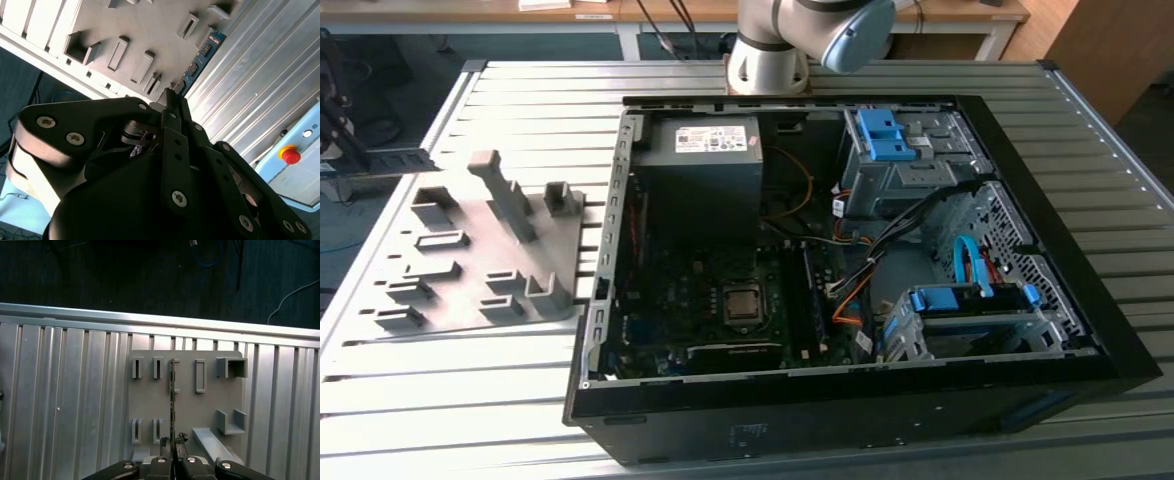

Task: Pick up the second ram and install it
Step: 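Pick up the second ram and move it above second insertion slot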

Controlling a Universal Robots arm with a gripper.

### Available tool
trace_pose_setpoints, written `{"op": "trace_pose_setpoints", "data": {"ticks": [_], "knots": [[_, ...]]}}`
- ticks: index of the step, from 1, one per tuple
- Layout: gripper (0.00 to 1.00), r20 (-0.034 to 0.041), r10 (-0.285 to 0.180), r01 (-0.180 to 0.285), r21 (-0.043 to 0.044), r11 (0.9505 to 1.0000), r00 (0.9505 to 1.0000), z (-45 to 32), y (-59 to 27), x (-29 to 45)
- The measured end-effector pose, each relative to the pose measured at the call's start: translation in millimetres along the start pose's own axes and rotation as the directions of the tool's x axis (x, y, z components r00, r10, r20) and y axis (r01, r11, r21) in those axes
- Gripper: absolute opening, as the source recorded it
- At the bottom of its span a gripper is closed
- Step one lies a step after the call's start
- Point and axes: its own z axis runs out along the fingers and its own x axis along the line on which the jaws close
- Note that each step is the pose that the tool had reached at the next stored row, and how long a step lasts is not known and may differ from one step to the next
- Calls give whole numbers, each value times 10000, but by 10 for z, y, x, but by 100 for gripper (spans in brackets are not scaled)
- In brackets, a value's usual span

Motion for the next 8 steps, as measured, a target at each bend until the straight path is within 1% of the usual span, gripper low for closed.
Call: {"op": "trace_pose_setpoints", "data": {"ticks": [8], "knots": [[14,4,0,0,-1,10000,10000,-183,-1,-9]]}}
